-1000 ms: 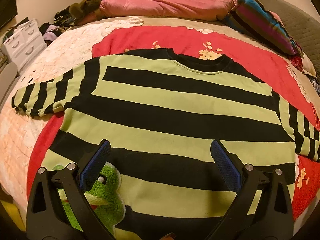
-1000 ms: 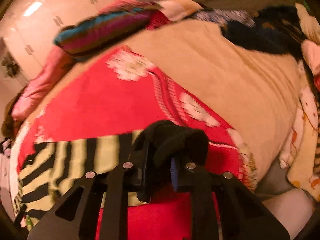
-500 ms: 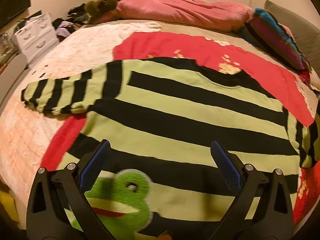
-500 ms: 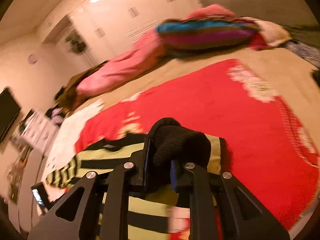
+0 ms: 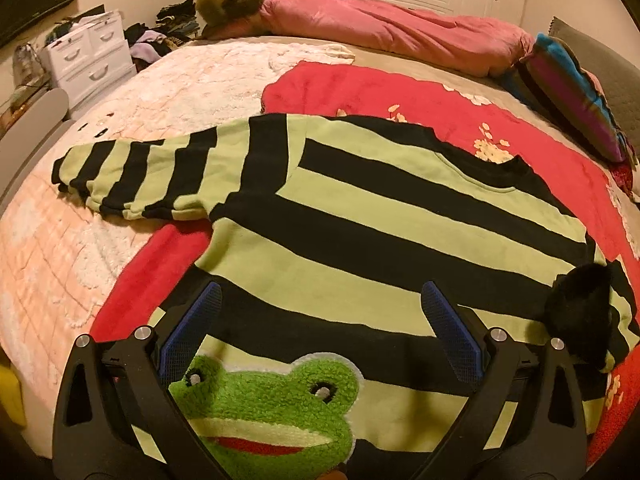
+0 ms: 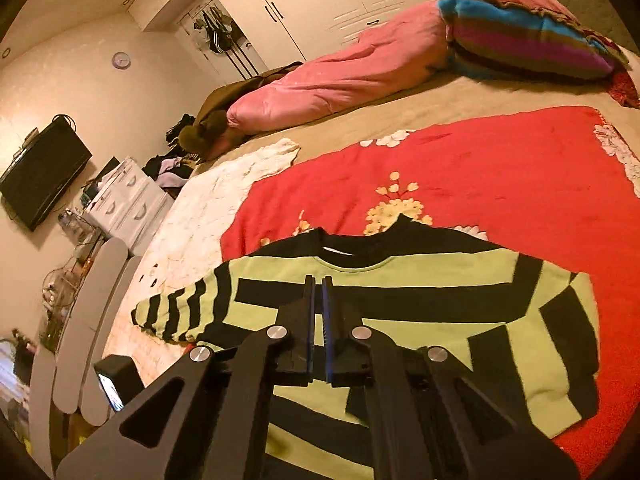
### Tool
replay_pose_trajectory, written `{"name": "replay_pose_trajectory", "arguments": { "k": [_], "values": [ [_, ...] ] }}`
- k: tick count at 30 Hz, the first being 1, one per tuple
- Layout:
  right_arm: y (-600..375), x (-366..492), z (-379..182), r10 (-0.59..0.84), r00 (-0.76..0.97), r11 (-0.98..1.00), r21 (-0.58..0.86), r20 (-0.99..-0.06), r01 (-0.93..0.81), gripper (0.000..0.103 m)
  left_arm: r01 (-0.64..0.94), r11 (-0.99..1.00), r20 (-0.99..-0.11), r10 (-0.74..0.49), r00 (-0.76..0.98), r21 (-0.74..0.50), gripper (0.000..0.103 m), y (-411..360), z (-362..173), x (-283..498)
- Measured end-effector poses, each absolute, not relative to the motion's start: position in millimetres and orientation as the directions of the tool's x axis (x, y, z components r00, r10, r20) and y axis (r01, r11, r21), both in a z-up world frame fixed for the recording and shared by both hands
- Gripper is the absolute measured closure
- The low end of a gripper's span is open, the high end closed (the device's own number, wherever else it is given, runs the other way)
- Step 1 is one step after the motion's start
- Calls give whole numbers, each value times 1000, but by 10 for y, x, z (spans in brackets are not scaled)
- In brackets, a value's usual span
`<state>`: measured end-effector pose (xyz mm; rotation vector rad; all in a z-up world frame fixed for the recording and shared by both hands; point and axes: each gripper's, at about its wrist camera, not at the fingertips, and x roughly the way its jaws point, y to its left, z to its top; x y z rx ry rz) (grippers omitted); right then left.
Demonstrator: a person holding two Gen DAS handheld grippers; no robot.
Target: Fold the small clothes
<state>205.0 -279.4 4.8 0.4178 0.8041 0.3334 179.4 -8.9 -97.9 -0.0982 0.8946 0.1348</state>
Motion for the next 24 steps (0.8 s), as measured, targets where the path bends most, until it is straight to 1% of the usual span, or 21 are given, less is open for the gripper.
{"name": "replay_pose_trajectory", "arguments": {
  "k": [5, 7, 8, 9, 13, 15, 17, 20, 22, 24],
  "values": [
    [-3021, 2001, -39, 400, 652, 881, 466, -644, -80, 99, -96, 995, -780, 33, 625, -35, 9, -222, -990, 1774],
    [-3170, 1943, -129, 379, 647, 884, 465, -661, -42, 89, -58, 997, -786, -7, 618, -54, 9, -293, -999, 1767],
    [-3239, 1907, -178, 360, 646, 891, 454, -673, -23, 76, -39, 997, -789, -33, 613, -72, 9, -327, -1000, 1764],
    [-3299, 1871, -232, 339, 643, 899, 438, -687, -7, 67, -13, 995, -794, -69, 605, -97, 9, -371, -1003, 1757],
    [-3524, 1697, -444, 289, 628, 914, 402, -722, 43, 65, 106, 975, -802, -221, 555, -195, 9, -680, -995, 1699],
    [-3687, 1595, -508, 266, 633, 913, 401, -727, 77, 55, 140, 968, -818, -249, 519, -206, 9, -885, -993, 1704],
    [-3815, 1512, -527, 251, 643, 910, 402, -724, 98, 55, 170, 957, -822, -290, 491, -235, 9, -1070, -987, 1728],
    [-4011, 1427, -531, 239, 656, 901, 415, -716, 124, 55, 187, 943, -828, -331, 454, -274, 9, -1275, -982, 1787],
    [-4098, 1381, -538, 234, 660, 897, 420, -714, 136, 51, 162, 941, -840, -339, 423, -298, 9, -1378, -1015, 1854],
    [-4171, 1333, -549, 232, 660, 892, 428, -714, 149, 50, 131, 939, -845, -343, 410, -318, 9, -1442, -1050, 1925]
  ]
}}
